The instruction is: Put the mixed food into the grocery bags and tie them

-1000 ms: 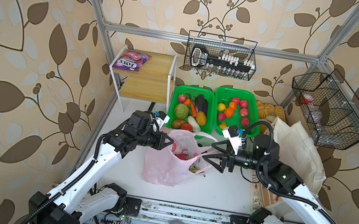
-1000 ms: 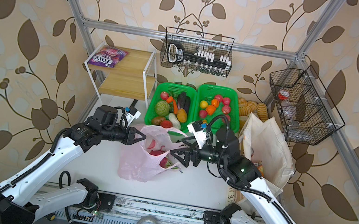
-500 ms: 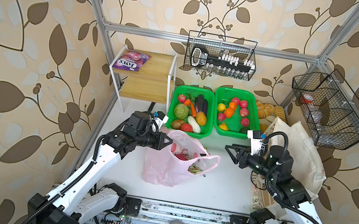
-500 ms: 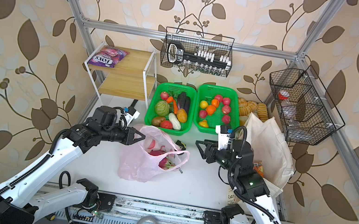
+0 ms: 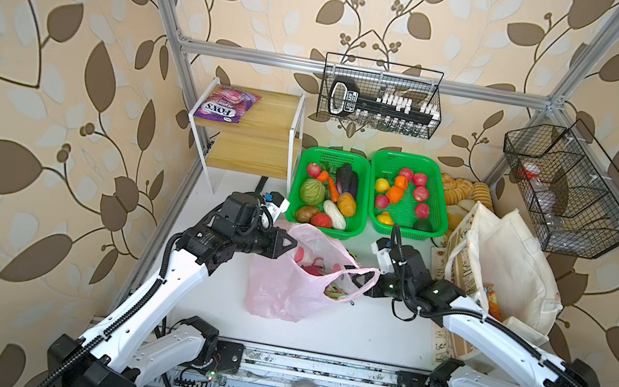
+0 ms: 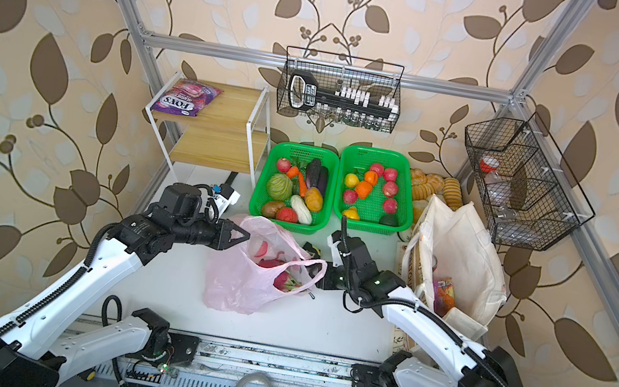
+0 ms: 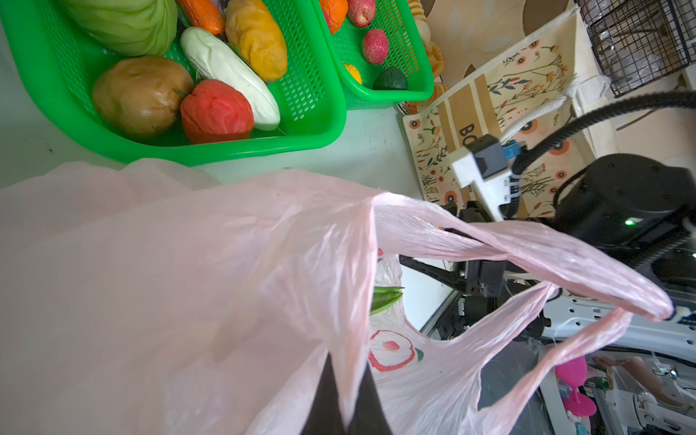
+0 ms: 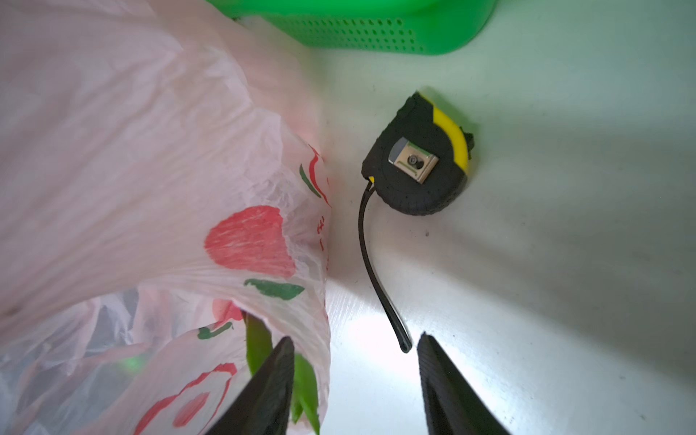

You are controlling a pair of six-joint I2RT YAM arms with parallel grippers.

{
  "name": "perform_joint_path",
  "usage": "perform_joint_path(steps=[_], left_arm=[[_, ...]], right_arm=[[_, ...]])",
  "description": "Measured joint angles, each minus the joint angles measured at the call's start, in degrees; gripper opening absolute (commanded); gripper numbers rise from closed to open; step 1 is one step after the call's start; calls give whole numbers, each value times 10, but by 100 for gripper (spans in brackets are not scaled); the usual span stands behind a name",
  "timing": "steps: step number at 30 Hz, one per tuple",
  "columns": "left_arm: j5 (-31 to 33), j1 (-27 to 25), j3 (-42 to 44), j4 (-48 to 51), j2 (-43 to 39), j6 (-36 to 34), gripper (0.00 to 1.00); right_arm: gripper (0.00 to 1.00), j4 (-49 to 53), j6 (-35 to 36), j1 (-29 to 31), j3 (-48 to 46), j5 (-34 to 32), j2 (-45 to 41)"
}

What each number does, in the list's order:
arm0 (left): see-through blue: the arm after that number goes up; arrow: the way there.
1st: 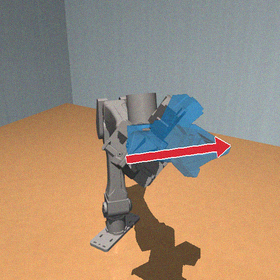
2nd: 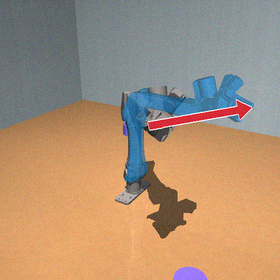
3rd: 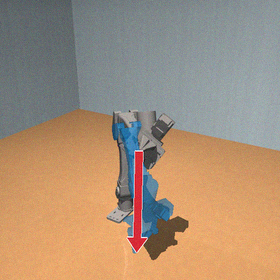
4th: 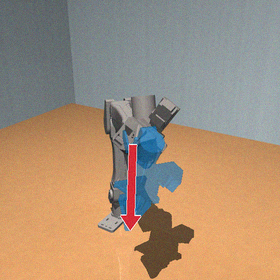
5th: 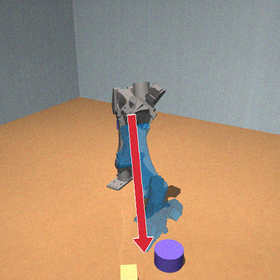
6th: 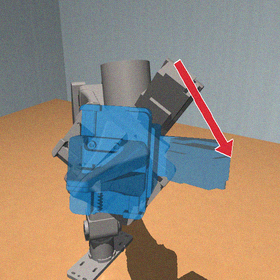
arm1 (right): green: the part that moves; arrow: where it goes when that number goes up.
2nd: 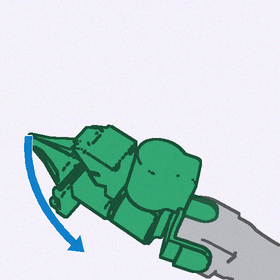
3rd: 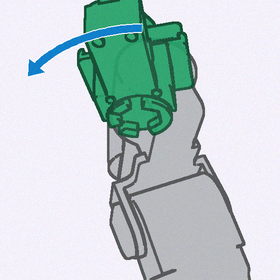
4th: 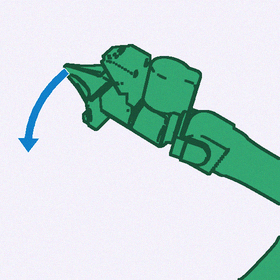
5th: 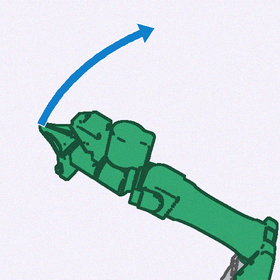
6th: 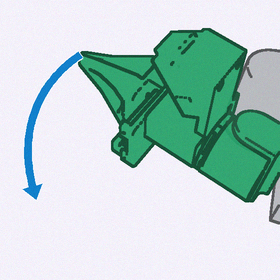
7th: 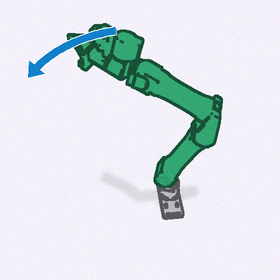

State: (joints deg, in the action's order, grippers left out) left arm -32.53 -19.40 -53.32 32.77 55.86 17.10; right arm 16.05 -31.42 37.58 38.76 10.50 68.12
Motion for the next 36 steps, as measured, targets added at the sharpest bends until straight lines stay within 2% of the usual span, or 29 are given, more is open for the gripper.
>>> perform_joint_path(steps=[6, 9, 10, 13, 14, 17, 19, 27, 31, 36], left_arm=[[1, 0, 0, 0, 0, 0, 0], [1, 0, 0, 0, 0, 0, 0], [1, 0, 0, 0, 0, 0, 0], [1, 0, 0, 0, 0, 0, 0], [1, 0, 0, 0, 0, 0, 0], [10, 0, 0, 1, 0, 0, 0], [39, 0, 0, 7, -4, 5, 0], [226, 0, -17, 80, -49, 28, 0], [271, 0, -29, 103, -51, 33, 0], [301, 0, -39, 124, -63, 40, 0]], right_arm=[[49, -41, 2, 14, -5, 18, 41], [41, -57, 8, 15, -16, 34, 43], [35, -60, 10, 15, -19, 40, 43], [5, -73, 10, 17, -26, 56, 43], [0, -78, 9, 17, -26, 57, 42], [0, -83, 3, 18, -25, 59, 32], [0, -83, 0, 18, -24, 65, 18], [0, -107, -31, 40, 39, 149, -65], [0, -129, -36, 46, 84, 174, -60], [0, -137, -37, 46, 108, 180, -12]])
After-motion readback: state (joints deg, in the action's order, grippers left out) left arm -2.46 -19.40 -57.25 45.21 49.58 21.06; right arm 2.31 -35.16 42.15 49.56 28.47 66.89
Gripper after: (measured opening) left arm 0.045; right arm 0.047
